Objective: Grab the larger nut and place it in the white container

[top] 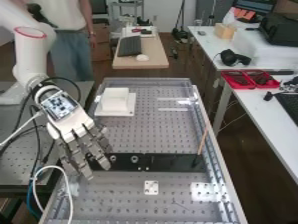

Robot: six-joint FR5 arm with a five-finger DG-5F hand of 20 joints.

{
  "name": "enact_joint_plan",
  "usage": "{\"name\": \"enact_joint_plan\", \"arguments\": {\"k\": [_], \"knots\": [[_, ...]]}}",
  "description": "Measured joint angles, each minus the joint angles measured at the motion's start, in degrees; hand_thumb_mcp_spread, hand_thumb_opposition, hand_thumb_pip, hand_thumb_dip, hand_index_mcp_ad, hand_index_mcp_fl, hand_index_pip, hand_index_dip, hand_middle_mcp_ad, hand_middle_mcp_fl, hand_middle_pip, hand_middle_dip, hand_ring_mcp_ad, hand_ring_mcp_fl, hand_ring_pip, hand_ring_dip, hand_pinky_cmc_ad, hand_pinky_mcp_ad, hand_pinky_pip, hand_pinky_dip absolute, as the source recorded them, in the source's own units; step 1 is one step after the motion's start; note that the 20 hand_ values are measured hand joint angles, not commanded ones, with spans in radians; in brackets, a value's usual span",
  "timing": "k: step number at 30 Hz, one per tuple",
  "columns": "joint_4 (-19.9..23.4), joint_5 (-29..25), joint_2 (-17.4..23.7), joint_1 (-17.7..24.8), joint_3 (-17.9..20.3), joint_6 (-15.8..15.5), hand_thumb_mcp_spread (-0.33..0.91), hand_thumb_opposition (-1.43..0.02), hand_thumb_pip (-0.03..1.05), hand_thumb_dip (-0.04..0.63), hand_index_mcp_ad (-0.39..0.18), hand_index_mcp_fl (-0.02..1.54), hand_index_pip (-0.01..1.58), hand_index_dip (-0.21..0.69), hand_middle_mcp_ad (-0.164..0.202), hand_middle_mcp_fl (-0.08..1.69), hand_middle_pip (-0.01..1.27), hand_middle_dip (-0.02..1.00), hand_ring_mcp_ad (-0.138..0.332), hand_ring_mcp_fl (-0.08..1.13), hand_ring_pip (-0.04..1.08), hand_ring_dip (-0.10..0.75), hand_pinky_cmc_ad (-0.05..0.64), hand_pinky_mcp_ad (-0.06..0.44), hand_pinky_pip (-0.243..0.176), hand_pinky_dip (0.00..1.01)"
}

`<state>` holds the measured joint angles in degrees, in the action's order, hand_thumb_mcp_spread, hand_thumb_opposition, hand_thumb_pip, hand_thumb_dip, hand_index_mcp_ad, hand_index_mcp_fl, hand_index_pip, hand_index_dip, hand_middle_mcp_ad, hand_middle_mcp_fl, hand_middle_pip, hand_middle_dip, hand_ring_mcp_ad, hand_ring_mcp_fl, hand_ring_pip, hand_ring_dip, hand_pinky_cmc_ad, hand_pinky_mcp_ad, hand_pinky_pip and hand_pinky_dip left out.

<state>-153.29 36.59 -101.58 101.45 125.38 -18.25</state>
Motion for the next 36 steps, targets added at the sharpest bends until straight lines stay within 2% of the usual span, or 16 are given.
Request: {"name": "enact_joint_plan", "arguments": {"k": [6,8,10,14,17,19,23,36], "knots": [[2.68,-3.09,-3.02,1.49,-0.47,0.29,0.24,-0.82,0.65,0.126,-0.070,0.02,1.41,0.063,0.075,0.01,0.14,0.22,0.197,0.00,0.12,0.120,0.435,0.363,-0.117,0.75],[4.58,-4.27,-3.82,1.72,-0.49,-0.82,0.26,-0.84,0.70,0.126,-0.075,0.02,1.44,0.065,0.075,0.01,0.13,0.22,0.197,0.00,0.12,0.120,0.435,0.360,-0.120,0.74],[6.28,-5.22,-4.47,1.84,-0.45,-2.02,0.27,-0.85,0.70,0.157,-0.087,0.02,1.47,0.098,0.077,0.00,0.13,0.22,0.197,0.00,0.11,0.120,0.431,0.354,-0.120,0.73],[9.22,-6.60,-5.36,1.85,-0.66,-5.25,0.32,-0.86,0.70,0.159,-0.089,0.01,1.52,0.110,0.077,0.00,0.13,0.22,0.197,0.00,0.11,0.120,0.431,0.346,-0.117,0.72],[9.96,-6.65,-6.06,1.62,-1.29,-6.86,0.32,-0.86,0.71,0.178,-0.105,0.01,1.52,0.127,0.077,0.00,0.13,0.22,0.197,0.00,0.11,0.120,0.431,0.344,-0.117,0.67],[10.28,-6.36,-6.39,1.40,-1.61,-7.51,0.33,-0.87,0.71,0.188,-0.106,0.02,1.54,0.131,0.075,0.00,0.13,0.22,0.197,0.00,0.11,0.120,0.414,0.326,-0.117,0.67],[12.50,-5.61,-7.28,0.77,-2.02,-9.73,0.34,-0.87,0.71,0.188,-0.112,0.01,1.56,0.131,0.075,0.01,0.13,0.22,0.194,0.00,0.11,0.120,0.417,0.328,-0.117,0.65],[16.32,-7.08,-10.81,0.27,-2.12,-9.15,0.34,-0.88,0.71,0.206,-0.119,0.01,1.56,0.127,0.075,0.00,0.14,0.22,0.187,0.00,0.12,0.120,0.396,0.326,-0.117,0.64]]}}
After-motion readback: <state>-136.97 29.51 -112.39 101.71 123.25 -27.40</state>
